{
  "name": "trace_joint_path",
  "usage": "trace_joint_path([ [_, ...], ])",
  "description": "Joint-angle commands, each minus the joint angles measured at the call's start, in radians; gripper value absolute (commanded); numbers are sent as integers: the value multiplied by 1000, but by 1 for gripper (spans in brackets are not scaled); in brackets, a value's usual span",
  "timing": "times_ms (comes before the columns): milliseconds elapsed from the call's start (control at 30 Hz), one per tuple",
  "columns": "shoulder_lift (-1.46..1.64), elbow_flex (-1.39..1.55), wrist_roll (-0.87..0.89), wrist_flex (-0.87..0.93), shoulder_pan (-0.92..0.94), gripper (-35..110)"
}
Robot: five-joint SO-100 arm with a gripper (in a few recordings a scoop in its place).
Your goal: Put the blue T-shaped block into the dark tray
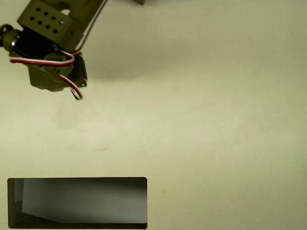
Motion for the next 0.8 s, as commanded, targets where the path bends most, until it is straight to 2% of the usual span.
trace_joint_path([
  [0,104,238,-393,-291,152,0],
  [67,112,373,-520,-502,216,0],
  [133,80,426,-603,-615,262,0],
  [367,6,483,-1000,-801,413,0],
  [567,-5,532,-1111,-834,471,0],
  [767,15,632,-1092,-888,454,0],
])
